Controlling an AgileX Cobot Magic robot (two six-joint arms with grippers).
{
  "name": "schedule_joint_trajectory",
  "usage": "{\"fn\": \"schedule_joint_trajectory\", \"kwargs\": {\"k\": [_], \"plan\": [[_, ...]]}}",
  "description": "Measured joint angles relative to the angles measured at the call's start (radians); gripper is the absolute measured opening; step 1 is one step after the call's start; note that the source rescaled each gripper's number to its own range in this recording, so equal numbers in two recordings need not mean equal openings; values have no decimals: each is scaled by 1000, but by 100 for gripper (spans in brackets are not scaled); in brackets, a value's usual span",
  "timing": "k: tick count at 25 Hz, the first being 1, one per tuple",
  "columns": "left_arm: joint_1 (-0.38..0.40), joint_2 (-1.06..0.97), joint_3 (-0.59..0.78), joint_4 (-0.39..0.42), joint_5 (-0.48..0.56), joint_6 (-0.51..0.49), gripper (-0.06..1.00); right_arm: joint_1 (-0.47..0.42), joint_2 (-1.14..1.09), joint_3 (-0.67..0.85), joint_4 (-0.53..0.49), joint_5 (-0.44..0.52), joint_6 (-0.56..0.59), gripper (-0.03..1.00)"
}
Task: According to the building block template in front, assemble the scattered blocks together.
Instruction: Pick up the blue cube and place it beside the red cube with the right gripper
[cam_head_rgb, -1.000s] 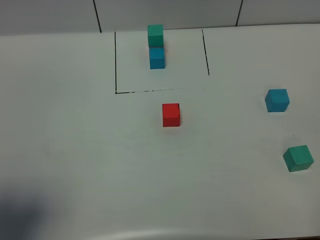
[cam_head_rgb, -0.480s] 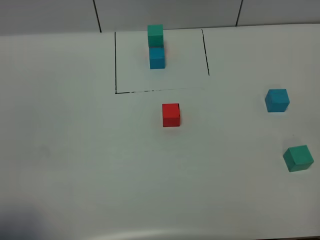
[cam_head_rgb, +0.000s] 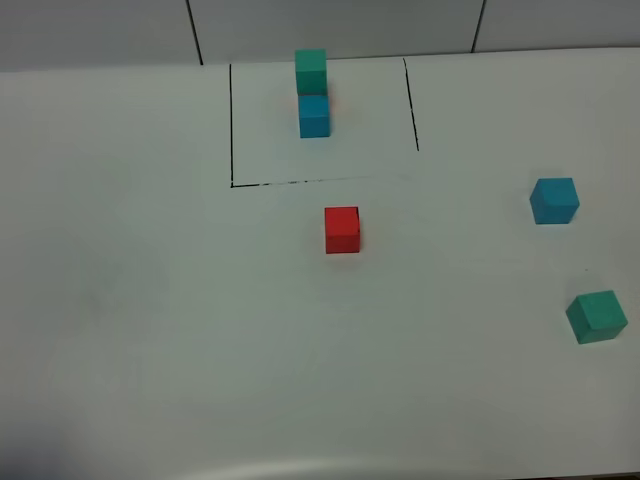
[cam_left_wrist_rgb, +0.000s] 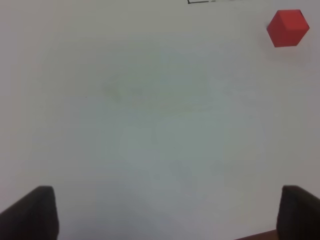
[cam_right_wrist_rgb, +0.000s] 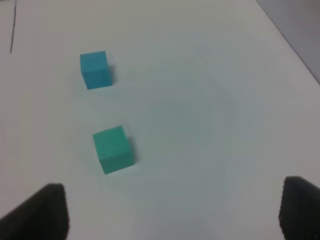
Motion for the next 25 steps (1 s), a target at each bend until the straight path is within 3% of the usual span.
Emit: {"fn": "schedule_joint_trajectory", "kwargs": {"k": [15,25], "plan": [[0,-126,20,-42,34,26,79,0,0,0,0,0,1,79],[0,-173,20,-42,35,26,61,0,0,0,0,0,1,79]]}}
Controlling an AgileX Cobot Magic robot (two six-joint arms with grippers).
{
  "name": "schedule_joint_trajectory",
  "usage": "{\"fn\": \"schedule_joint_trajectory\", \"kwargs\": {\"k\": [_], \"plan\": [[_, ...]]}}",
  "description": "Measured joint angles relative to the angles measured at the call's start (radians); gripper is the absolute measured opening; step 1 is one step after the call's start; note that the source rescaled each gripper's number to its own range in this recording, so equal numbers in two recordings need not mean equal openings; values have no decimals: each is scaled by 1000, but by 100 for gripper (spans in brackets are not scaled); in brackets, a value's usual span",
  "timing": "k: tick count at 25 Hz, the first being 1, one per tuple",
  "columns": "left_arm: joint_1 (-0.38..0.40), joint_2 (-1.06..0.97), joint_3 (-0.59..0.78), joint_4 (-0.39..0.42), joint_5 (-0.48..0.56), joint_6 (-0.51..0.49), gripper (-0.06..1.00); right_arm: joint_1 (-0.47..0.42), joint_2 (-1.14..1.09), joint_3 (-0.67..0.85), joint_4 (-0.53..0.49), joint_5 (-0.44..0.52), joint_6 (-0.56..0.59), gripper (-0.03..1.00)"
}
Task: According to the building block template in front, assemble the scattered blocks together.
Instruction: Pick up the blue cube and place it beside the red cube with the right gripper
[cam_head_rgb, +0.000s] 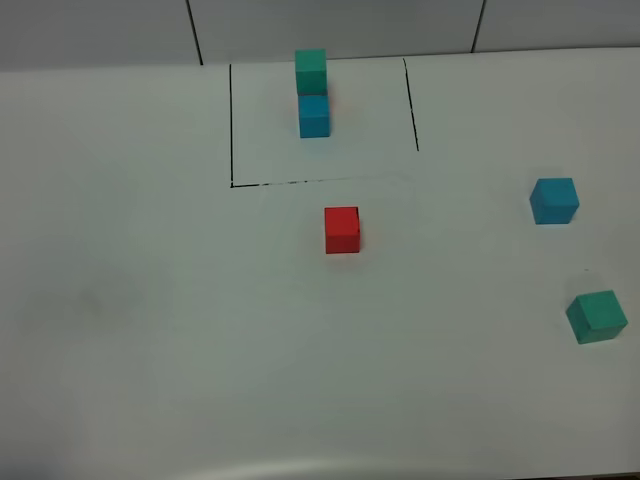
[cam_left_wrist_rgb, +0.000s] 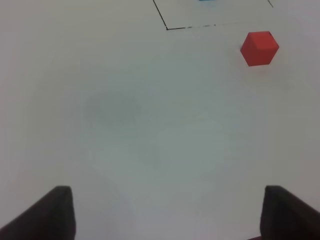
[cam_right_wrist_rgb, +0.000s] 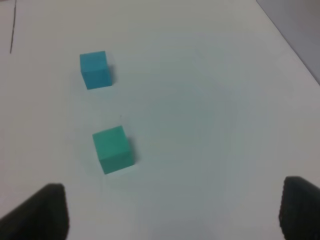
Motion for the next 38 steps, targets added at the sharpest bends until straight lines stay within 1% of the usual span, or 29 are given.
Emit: {"fn": "schedule_joint_trajectory", "kwargs": {"k": [2,6,13,16,21,23,38], "plan": [[0,0,0,0,0,0,57,0,0,0,0,0,-1,79],[0,0,0,-1,0,0,52,0,0,0,0,0,-1,79],[4,0,0,-4,0,0,51,0,0,0,0,0,-1,79],[38,0,0,-4,0,0,51,0,0,0,0,0,-1,79],[132,0,0,-4,0,0,51,0,0,0,0,0,-1,79],[146,0,0,-4,0,0,51,0,0,0,0,0,-1,79],[152,0,0,-5,0,0,51,0,0,0,0,0,-1,79]]}}
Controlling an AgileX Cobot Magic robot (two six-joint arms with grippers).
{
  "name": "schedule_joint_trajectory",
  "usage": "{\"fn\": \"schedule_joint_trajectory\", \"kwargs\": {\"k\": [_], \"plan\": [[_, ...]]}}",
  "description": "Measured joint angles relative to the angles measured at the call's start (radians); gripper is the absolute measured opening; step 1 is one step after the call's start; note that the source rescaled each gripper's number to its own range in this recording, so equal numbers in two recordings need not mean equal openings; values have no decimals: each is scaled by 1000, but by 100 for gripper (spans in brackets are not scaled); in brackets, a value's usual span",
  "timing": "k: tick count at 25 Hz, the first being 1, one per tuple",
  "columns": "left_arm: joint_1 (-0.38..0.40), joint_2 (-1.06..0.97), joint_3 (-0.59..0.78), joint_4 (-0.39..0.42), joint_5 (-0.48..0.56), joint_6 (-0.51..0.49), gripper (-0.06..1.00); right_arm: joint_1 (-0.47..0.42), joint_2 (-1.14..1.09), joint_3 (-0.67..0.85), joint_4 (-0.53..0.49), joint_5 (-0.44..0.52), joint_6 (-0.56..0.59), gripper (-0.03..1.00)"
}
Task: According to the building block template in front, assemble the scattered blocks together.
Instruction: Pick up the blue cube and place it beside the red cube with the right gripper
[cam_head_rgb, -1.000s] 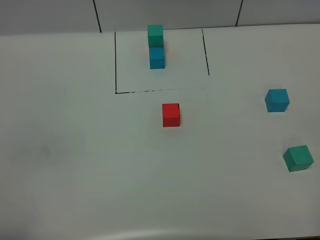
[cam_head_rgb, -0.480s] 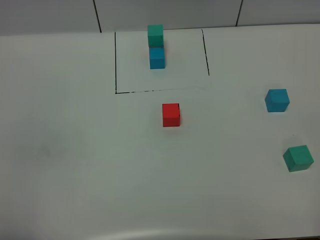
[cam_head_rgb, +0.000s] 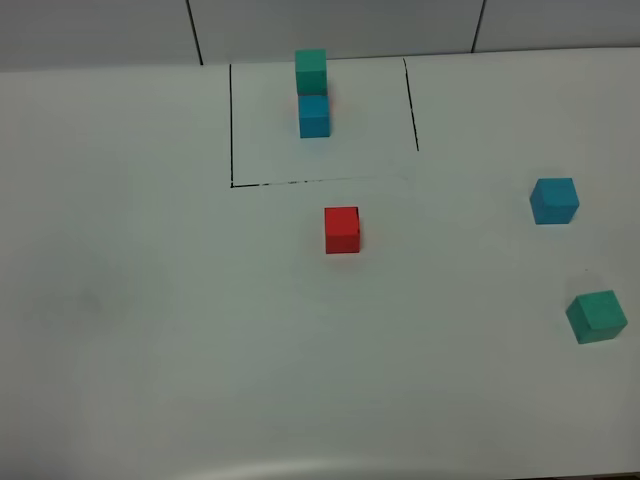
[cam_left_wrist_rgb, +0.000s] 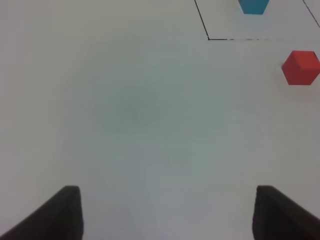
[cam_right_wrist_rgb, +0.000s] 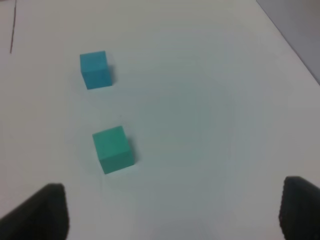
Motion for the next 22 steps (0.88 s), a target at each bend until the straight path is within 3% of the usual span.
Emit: {"fn": "schedule_joint_trajectory", "kwargs": {"k": [22], "plan": [[0,0,0,0,0,0,51,0,0,0,0,0,0,79]]}}
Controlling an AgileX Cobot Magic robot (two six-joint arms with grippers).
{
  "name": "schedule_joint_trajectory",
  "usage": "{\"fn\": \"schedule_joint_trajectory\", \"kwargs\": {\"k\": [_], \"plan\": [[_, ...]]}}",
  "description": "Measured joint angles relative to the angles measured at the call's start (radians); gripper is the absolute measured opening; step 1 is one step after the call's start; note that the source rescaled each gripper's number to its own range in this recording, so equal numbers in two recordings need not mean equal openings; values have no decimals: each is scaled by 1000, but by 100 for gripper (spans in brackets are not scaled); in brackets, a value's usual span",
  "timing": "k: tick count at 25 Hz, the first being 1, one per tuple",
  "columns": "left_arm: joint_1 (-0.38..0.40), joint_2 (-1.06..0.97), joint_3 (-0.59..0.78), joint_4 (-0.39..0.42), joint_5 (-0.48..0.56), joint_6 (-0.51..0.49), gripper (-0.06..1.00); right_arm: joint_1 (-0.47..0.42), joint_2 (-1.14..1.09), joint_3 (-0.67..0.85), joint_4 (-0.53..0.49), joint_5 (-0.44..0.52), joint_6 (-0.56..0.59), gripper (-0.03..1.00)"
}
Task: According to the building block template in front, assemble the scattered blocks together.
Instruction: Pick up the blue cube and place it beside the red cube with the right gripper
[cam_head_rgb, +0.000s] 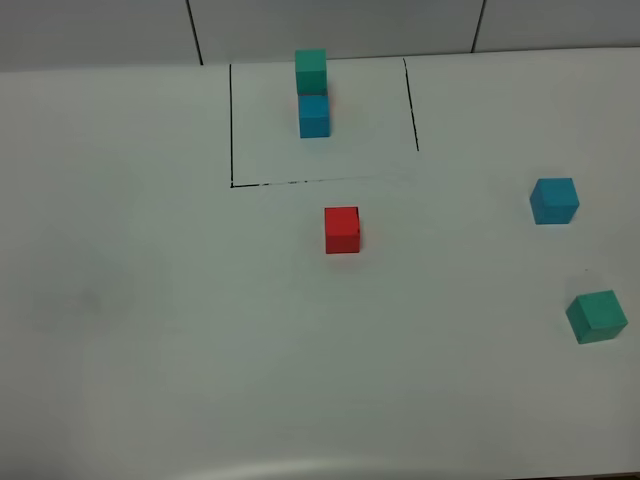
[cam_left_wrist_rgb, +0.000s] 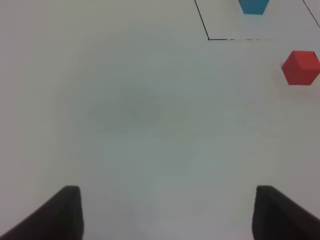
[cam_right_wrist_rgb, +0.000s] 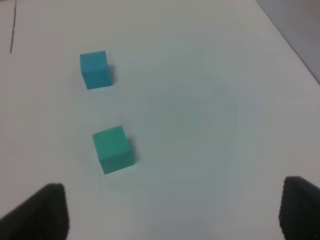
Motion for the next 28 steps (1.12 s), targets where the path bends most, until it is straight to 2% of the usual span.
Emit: {"fn": "schedule_joint_trajectory", "kwargs": {"k": [17,22,28], "plan": [[0,0,0,0,0,0,51,0,46,-8,-2,-11,-10,79],[0,0,0,0,0,0,51,0,313,-57,20,-115,-59,82],[0,0,0,0,0,0,51,0,785,-150,43,-227,-113,97]]}}
